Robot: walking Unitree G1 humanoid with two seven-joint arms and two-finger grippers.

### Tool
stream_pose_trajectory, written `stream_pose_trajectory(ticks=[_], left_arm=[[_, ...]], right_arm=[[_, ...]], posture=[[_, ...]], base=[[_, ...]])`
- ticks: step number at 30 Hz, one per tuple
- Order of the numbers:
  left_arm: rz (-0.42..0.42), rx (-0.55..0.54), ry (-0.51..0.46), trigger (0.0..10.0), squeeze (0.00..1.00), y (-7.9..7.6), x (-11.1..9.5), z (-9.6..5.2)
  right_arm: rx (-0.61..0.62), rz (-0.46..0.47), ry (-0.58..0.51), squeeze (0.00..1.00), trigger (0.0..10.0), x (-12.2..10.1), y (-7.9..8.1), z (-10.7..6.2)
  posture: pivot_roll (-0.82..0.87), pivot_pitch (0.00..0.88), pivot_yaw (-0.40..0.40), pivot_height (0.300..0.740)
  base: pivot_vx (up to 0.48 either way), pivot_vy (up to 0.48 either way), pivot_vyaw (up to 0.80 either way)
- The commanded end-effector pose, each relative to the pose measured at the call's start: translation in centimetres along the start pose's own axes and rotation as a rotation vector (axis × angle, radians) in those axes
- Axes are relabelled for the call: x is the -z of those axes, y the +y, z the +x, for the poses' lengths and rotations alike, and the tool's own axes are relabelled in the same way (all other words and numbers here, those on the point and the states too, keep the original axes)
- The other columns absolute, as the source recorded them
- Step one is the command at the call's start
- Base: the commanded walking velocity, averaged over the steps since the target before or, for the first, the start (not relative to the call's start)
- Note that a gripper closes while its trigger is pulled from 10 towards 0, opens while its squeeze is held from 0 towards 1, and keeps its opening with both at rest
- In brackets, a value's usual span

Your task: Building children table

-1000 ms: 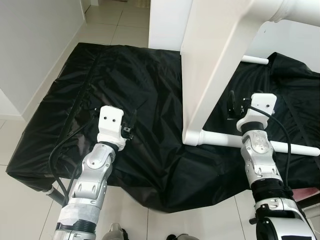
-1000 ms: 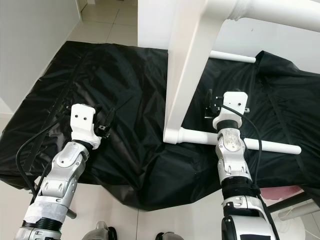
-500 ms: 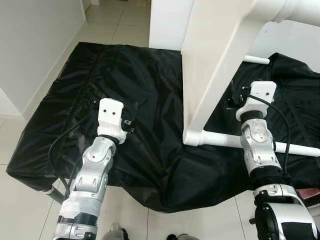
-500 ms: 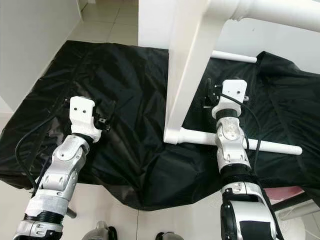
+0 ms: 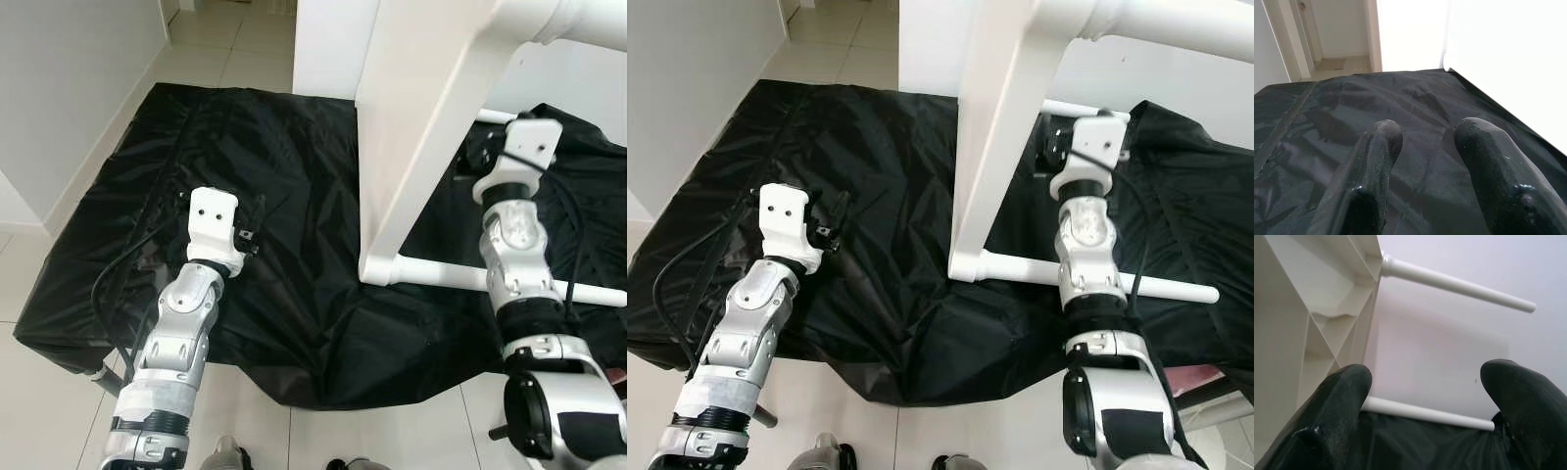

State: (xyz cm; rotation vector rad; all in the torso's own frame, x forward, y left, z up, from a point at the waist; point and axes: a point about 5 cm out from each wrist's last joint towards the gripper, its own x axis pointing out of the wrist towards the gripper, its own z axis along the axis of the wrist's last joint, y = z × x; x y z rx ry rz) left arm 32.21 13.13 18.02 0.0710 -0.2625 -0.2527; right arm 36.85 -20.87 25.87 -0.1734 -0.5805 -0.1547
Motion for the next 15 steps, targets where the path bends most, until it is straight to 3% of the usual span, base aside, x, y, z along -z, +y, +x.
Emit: stream_pose_trajectory(ticks=[1, 15], left_arm=[[0.000, -0.014, 0.006, 10.0, 0.00, -0.02, 0.25, 0.00], [0.001, -0.019, 0.007, 10.0, 0.00, 0.06, 0.27, -0.01]], right_arm=[[0.018, 0.006, -0.017, 0.00, 10.0, -0.31, -0.27, 0.11], [0.017, 0.003, -0.021, 0.00, 10.0, -0.26, -0.07, 0.02]], posture=[[0.05, 0.059, -0.055, 0.740], [0.05, 0.059, -0.057, 0.740]], base=[[0.000, 0.000, 0.00], [0.000, 0.000, 0.00]])
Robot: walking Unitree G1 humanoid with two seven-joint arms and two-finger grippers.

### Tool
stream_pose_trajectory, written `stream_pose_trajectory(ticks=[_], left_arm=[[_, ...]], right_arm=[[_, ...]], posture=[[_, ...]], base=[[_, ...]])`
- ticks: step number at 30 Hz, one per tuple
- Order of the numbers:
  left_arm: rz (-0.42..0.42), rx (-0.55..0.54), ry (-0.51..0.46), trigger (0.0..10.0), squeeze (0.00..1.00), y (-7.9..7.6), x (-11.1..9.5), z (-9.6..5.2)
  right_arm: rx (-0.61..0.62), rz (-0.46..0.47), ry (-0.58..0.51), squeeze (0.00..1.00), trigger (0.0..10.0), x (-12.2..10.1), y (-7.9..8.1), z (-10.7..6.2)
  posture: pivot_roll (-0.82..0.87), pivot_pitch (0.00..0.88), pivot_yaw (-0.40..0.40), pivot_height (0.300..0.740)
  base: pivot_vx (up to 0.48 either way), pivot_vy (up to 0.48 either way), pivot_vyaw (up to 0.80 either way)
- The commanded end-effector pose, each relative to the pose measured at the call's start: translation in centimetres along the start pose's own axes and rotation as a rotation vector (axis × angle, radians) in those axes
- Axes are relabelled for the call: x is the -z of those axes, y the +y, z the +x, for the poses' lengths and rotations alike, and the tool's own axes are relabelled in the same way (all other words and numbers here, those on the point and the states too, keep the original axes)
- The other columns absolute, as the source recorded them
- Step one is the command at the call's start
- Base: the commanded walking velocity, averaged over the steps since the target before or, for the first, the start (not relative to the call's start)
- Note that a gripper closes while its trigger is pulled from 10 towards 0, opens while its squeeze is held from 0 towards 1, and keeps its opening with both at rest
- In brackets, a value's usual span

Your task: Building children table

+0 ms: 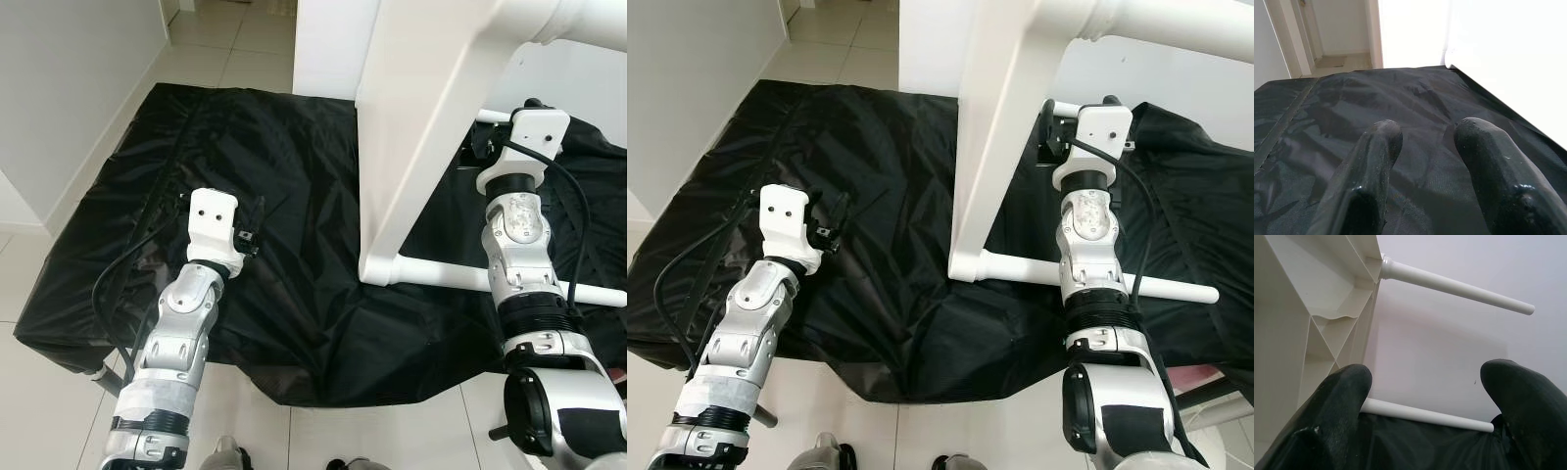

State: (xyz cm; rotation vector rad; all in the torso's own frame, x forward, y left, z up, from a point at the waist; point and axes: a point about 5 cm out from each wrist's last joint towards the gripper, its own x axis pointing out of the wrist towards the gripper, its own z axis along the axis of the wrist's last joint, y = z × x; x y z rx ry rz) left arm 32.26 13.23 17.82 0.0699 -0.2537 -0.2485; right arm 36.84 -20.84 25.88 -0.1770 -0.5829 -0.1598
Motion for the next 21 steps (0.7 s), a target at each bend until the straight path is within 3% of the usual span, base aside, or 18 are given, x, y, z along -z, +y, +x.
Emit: stream_pose_trajectory(ticks=[1, 8, 21], left_arm=[[0.002, -0.015, -0.001, 10.0, 0.00, 0.0, 0.1, 0.0], [0.001, -0.018, 0.002, 10.0, 0.00, -0.1, 0.2, -0.1], [0.000, -0.015, 0.003, 10.0, 0.00, -0.2, 0.2, -0.2]], right_arm=[[0.013, 0.008, -0.019, 0.00, 10.0, -0.2, -0.1, 0.0], [0.060, 0.052, -0.002, 0.00, 10.0, 0.0, -0.7, 0.0], [0.299, 0.236, 0.121, 0.00, 10.0, 2.6, -4.0, -1.4]], posture=[[0.05, 0.059, -0.057, 0.740], [0.05, 0.065, -0.059, 0.740], [0.05, 0.066, -0.060, 0.740]], base=[[0.000, 0.000, 0.00], [0.000, 0.000, 0.00], [0.000, 0.000, 0.00]])
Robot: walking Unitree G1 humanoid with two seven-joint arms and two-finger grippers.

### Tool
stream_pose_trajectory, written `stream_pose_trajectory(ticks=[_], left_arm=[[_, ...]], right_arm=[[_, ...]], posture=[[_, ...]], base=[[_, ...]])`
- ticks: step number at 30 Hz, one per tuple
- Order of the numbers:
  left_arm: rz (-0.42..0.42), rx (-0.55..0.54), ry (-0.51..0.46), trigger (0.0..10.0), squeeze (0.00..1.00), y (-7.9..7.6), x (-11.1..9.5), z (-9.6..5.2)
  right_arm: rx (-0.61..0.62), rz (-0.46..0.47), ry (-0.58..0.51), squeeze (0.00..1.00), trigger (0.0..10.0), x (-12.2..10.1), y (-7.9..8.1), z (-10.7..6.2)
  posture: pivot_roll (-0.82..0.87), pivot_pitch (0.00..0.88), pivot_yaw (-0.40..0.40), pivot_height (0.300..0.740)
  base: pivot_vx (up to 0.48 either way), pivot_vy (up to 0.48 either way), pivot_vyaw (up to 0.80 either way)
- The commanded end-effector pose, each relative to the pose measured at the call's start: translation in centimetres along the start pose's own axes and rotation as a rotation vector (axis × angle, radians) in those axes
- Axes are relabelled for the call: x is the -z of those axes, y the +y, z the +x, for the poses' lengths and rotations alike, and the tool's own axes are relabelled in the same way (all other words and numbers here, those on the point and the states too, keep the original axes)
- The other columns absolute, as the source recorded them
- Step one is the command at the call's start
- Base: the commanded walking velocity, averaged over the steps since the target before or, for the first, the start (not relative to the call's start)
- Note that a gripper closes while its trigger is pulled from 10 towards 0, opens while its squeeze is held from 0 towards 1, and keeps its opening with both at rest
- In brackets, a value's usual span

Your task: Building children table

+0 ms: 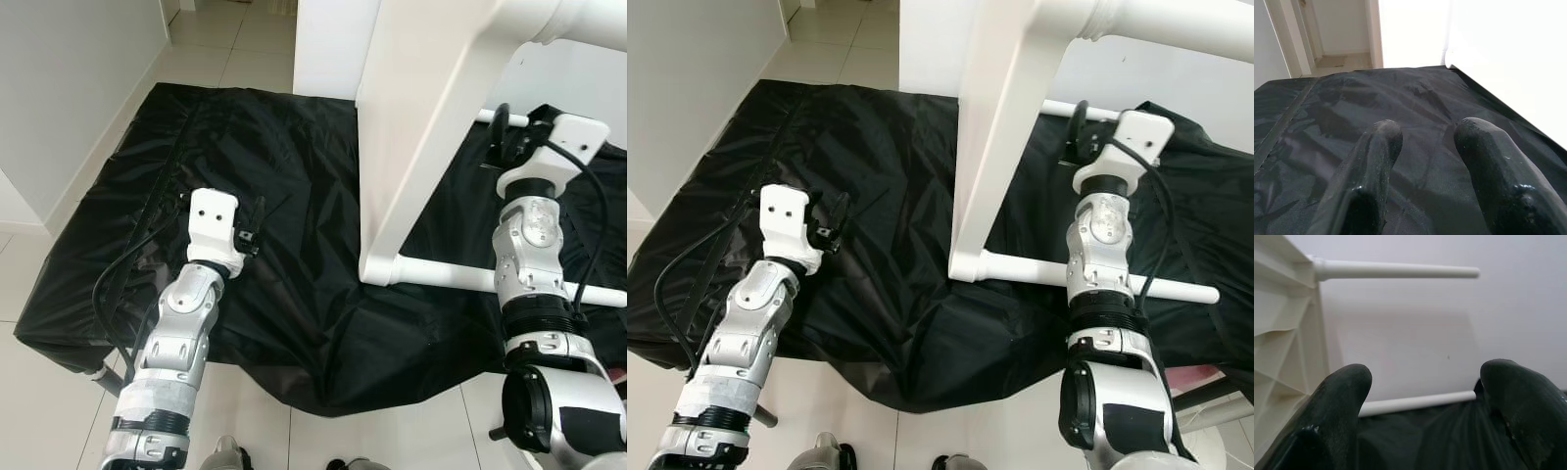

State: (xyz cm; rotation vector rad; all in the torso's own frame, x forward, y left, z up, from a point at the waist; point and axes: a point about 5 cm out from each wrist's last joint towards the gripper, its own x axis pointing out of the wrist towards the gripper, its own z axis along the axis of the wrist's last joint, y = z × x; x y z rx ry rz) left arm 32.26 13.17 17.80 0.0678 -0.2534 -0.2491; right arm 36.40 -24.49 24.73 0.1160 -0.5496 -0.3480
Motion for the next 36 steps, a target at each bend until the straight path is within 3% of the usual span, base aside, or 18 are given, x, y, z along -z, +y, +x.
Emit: stream_pose_trajectory(ticks=[1, 5, 13, 14, 16, 18, 24, 27, 30, 34, 36], left_arm=[[0.002, -0.014, 0.003, 10.0, 0.00, -0.2, 0.2, -0.2], [0.004, -0.009, 0.004, 10.0, 0.00, -0.3, 0.2, -0.2], [0.008, -0.009, 0.005, 10.0, 0.00, 0.0, 0.1, -0.2], [0.007, -0.009, 0.005, 10.0, 0.00, 0.0, 0.1, -0.2], [0.007, -0.009, 0.005, 10.0, 0.00, 0.0, 0.1, -0.2], [0.008, -0.007, 0.005, 10.0, 0.00, -0.1, 0.1, -0.2], [0.013, -0.006, 0.008, 10.0, 0.00, 0.0, 0.1, -0.3], [0.014, -0.006, 0.010, 10.0, 0.00, 0.1, 0.2, -0.3], [0.014, -0.008, 0.013, 10.0, 0.00, 0.1, 0.2, -0.4], [0.013, -0.007, 0.015, 10.0, 0.00, 0.0, 0.3, -0.4], [0.012, -0.006, 0.016, 10.0, 0.00, -0.1, 0.3, -0.4]], right_arm=[[0.080, 0.037, 0.074, 0.00, 10.0, 1.6, -1.5, -0.8], [0.177, 0.136, 0.161, 0.00, 10.0, 3.6, -2.8, -1.9], [0.304, 0.275, 0.225, 0.00, 10.0, 5.2, -4.4, -3.3], [0.346, 0.334, 0.245, 0.00, 10.0, 5.7, -4.9, -3.7], [0.346, 0.334, 0.245, 0.00, 10.0, 5.7, -4.9, -3.7], [0.423, 0.443, 0.283, 0.00, 10.0, 6.7, -5.9, -4.4], [0.506, 0.554, 0.335, 0.00, 10.0, 8.1, -7.5, -5.6], [0.525, 0.590, 0.353, 0.00, 10.0, 8.5, -7.8, -5.9], [0.505, 0.704, 0.421, 0.00, 10.0, 9.9, -7.2, -7.0], [0.490, 0.748, 0.447, 0.00, 10.0, 10.5, -7.0, -7.5], [0.462, 0.831, 0.455, 0.00, 10.0, 10.8, -6.6, -7.9]], posture=[[0.05, 0.068, -0.059, 0.740], [0.05, 0.068, -0.057, 0.740], [0.05, 0.070, -0.053, 0.740], [0.05, 0.072, -0.052, 0.740], [0.05, 0.072, -0.052, 0.740], [0.05, 0.073, -0.052, 0.740], [0.06, 0.075, -0.050, 0.740], [0.06, 0.077, -0.049, 0.740], [0.05, 0.081, -0.048, 0.740], [0.05, 0.083, -0.047, 0.740], [0.05, 0.084, -0.047, 0.740]], base=[[0.000, 0.000, 0.00], [0.000, 0.000, 0.00], [0.000, 0.000, 0.00], [0.000, 0.000, 0.00], [0.000, 0.000, 0.00], [0.000, 0.000, 0.00], [0.000, 0.000, 0.00], [0.000, 0.000, 0.00], [0.000, 0.000, 0.00], [0.000, 0.000, 0.00], [0.000, 0.000, 0.00]])
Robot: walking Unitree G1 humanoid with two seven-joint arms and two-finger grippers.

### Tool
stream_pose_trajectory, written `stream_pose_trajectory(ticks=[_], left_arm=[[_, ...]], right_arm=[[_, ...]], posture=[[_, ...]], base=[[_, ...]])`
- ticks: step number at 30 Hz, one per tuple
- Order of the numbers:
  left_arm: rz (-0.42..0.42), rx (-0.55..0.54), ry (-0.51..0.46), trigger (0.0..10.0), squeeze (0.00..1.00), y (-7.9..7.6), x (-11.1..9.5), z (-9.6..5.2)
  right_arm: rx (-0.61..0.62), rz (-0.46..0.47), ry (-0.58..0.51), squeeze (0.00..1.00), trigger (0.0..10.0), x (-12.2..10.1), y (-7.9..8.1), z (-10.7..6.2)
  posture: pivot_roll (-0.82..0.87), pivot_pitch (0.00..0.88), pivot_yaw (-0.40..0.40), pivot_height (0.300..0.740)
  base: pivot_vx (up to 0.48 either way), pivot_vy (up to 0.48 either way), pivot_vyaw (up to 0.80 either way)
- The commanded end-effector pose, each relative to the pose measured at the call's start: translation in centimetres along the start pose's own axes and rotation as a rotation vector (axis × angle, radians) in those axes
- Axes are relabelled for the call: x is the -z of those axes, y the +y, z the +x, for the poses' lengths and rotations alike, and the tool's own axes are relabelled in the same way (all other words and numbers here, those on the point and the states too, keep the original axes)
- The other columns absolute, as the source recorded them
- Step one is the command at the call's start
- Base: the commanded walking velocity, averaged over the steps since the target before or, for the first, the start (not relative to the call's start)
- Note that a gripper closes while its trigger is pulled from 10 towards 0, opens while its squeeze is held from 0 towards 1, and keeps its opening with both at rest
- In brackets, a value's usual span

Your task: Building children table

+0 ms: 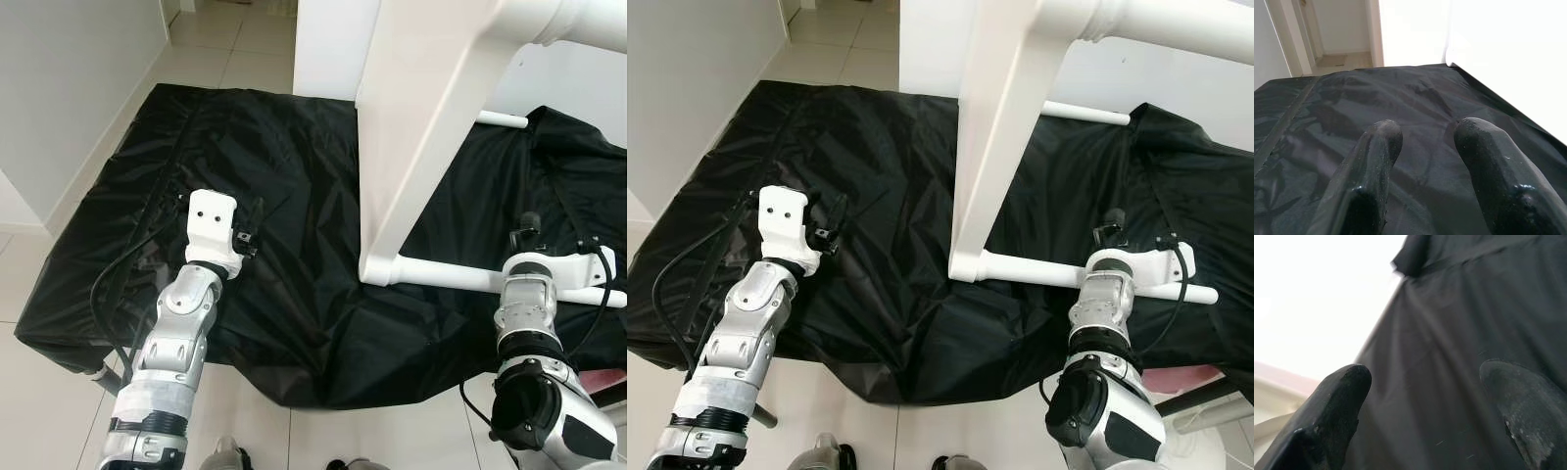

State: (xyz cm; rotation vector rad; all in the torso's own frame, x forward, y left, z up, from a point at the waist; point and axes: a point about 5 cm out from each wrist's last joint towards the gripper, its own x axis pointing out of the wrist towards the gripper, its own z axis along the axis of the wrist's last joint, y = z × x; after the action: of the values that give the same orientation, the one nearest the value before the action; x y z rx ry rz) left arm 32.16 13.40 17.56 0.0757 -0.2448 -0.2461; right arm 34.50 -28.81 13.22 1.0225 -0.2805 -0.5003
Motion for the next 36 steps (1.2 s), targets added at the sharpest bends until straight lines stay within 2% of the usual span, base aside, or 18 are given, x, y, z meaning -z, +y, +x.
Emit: stream_pose_trajectory(ticks=[1, 4, 6, 7, 9, 10, 13, 17, 19, 22, 25, 27, 28, 29, 30, 32, 33, 36], left_arm=[[0.005, -0.004, 0.007, 10.0, 0.00, -0.2, 0.1, -0.2], [0.005, -0.005, 0.007, 10.0, 0.00, -0.2, 0.0, -0.2], [0.005, -0.008, 0.008, 10.0, 0.00, -0.2, 0.0, -0.2], [0.005, -0.008, 0.008, 10.0, 0.00, -0.2, 0.0, -0.2], [0.006, -0.008, 0.010, 10.0, 0.00, -0.1, 0.1, -0.3], [0.006, -0.008, 0.010, 10.0, 0.00, -0.1, 0.1, -0.3], [0.004, -0.004, 0.015, 10.0, 0.00, -0.3, 0.2, -0.4], [0.002, -0.003, 0.017, 10.0, 0.00, -0.3, 0.2, -0.4], [-0.002, 0.010, 0.020, 10.0, 0.00, -0.6, 0.3, -0.2], [-0.003, 0.015, 0.020, 10.0, 0.00, -0.7, 0.3, -0.2], [-0.004, 0.023, 0.022, 10.0, 0.00, -0.8, 0.2, -0.1], [-0.004, 0.023, 0.022, 10.0, 0.00, -0.8, 0.2, -0.1], [-0.003, 0.025, 0.022, 10.0, 0.00, -0.8, 0.2, -0.1], [-0.003, 0.025, 0.022, 10.0, 0.00, -0.8, 0.2, -0.1], [-0.003, 0.026, 0.023, 10.0, 0.00, -0.8, 0.2, -0.1], [-0.003, 0.026, 0.023, 10.0, 0.00, -0.8, 0.2, -0.1], [-0.002, 0.026, 0.024, 10.0, 0.00, -0.7, 0.2, -0.1], [0.001, 0.020, 0.022, 10.0, 0.00, -0.6, 0.1, -0.1]], right_arm=[[0.068, 0.057, 0.095, 0.00, 10.0, 2.0, -2.2, -1.1], [0.057, 0.079, 0.106, 0.00, 10.0, 2.2, -2.4, -1.3], [-0.034, 0.089, 0.107, 0.00, 10.0, 2.4, -2.0, -2.0], [-0.034, 0.089, 0.107, 0.00, 10.0, 2.4, -2.0, -2.0], [-0.112, 0.120, 0.115, 0.00, 10.0, 2.6, -1.8, -3.3], [-0.112, 0.120, 0.115, 0.00, 10.0, 2.6, -1.8, -3.3], [-0.205, 0.143, 0.131, 0.00, 10.0, 2.5, -2.1, -5.6], [-0.236, 0.154, 0.140, 0.00, 10.0, 2.4, -2.0, -6.2], [-0.340, 0.158, 0.207, 0.00, 10.0, 2.4, -2.2, -8.6], [-0.392, 0.173, 0.248, 0.00, 10.0, 2.4, -2.1, -9.6], [-0.553, 0.135, 0.424, 0.00, 10.0, 3.3, -1.3, -12.7], [-0.553, 0.135, 0.424, 0.00, 10.0, 3.3, -1.3, -12.7], [-0.587, 0.130, 0.504, 0.00, 10.0, 3.7, -1.1, -13.7], [-0.587, 0.130, 0.504, 0.00, 10.0, 3.7, -1.1, -13.7], [-0.631, 0.094, 0.577, 0.00, 10.0, 4.2, -1.0, -14.5], [-0.631, 0.094, 0.577, 0.00, 10.0, 4.2, -1.0, -14.5], [-0.658, 0.071, 0.621, 0.00, 10.0, 4.5, -0.9, -15.0], [-0.716, 0.065, 0.608, 0.00, 10.0, 4.0, -0.3, -14.6]], posture=[[0.05, 0.084, -0.047, 0.740], [0.05, 0.084, -0.049, 0.740], [0.05, 0.087, -0.051, 0.740], [0.05, 0.087, -0.051, 0.740], [0.05, 0.090, -0.052, 0.740], [0.05, 0.090, -0.052, 0.740], [0.03, 0.098, -0.047, 0.740], [0.03, 0.098, -0.047, 0.740], [0.01, 0.107, -0.037, 0.740], [0.01, 0.108, -0.036, 0.740], [0.00, 0.111, -0.030, 0.740], [0.00, 0.111, -0.030, 0.740], [0.00, 0.112, -0.027, 0.740], [0.00, 0.112, -0.027, 0.740], [0.00, 0.113, -0.027, 0.740], [0.00, 0.113, -0.027, 0.740], [0.00, 0.113, -0.027, 0.740], [0.01, 0.109, -0.035, 0.740]], base=[[0.000, 0.000, 0.00], [0.000, 0.000, 0.00], [0.000, 0.000, 0.00], [0.000, 0.000, 0.00], [0.000, 0.000, 0.00], [0.000, 0.000, 0.00], [0.000, 0.000, 0.00], [0.000, 0.000, 0.00], [0.000, 0.000, 0.00], [0.000, 0.000, 0.00], [0.000, 0.000, 0.00], [0.000, 0.000, 0.00], [0.000, 0.000, 0.00], [0.000, 0.000, 0.00], [0.000, 0.000, 0.00], [0.000, 0.000, 0.00], [0.000, 0.000, 0.00], [0.000, 0.000, 0.00]])
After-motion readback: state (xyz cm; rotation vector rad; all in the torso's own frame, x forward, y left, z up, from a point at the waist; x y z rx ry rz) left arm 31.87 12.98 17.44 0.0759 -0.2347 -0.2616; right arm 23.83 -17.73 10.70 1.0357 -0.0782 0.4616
